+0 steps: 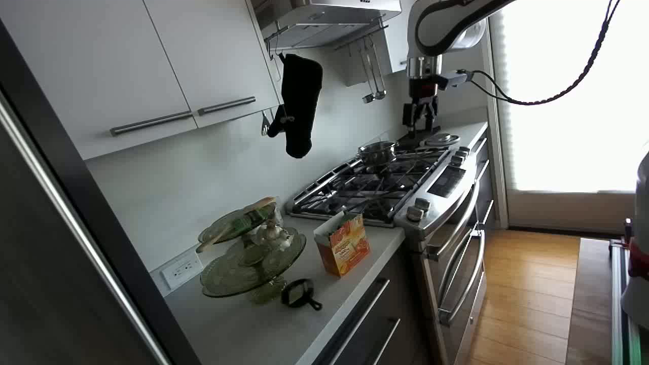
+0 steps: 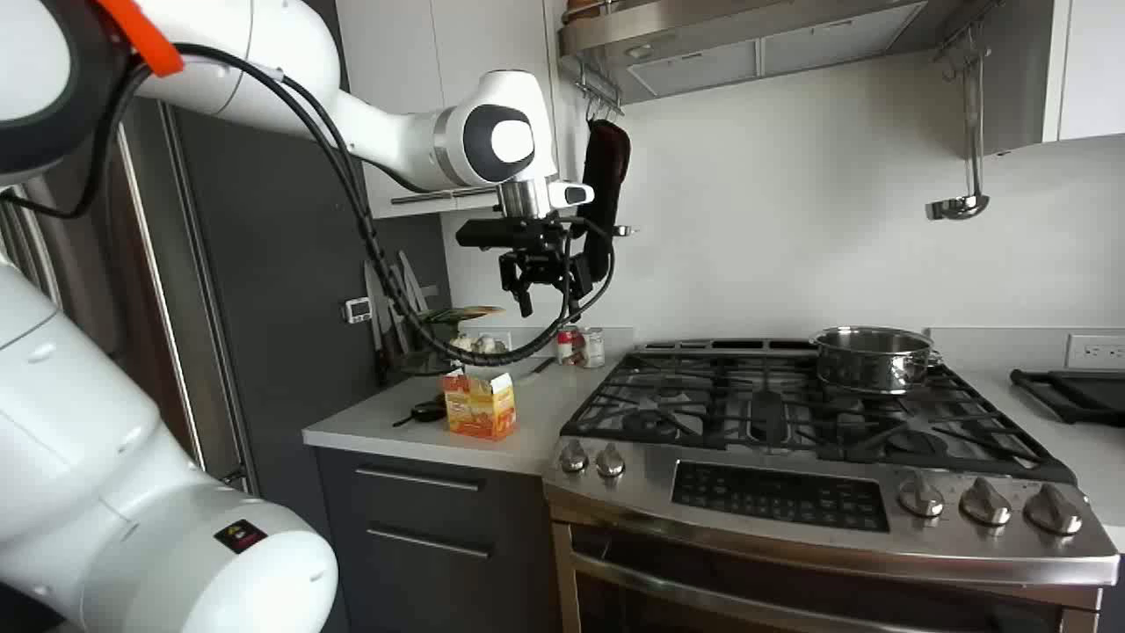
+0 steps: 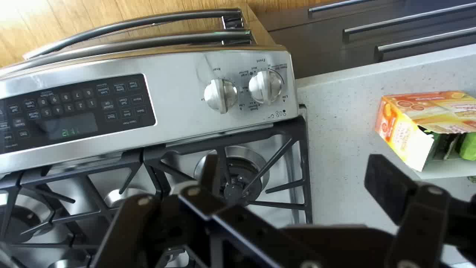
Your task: Move the box forward
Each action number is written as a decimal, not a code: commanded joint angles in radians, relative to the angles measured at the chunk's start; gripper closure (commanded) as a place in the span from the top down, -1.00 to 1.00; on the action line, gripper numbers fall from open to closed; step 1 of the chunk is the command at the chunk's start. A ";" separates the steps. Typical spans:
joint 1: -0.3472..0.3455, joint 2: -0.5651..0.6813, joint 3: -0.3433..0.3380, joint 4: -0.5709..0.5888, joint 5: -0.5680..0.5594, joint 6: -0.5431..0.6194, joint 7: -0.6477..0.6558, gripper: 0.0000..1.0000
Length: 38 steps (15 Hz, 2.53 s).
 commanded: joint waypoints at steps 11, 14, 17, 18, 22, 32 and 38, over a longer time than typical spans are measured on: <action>-0.008 0.001 0.007 0.003 0.004 -0.003 -0.003 1.00; -0.008 0.001 0.007 0.003 0.004 -0.003 -0.003 1.00; -0.008 0.001 0.007 0.003 0.004 -0.003 -0.003 1.00; -0.008 0.001 0.007 0.003 0.004 -0.003 -0.003 1.00; -0.003 -0.001 0.016 -0.001 0.011 -0.012 0.013 1.00; 0.057 -0.007 0.216 -0.060 0.031 -0.024 0.315 1.00; 0.072 0.004 0.257 -0.056 0.023 -0.011 0.380 1.00</action>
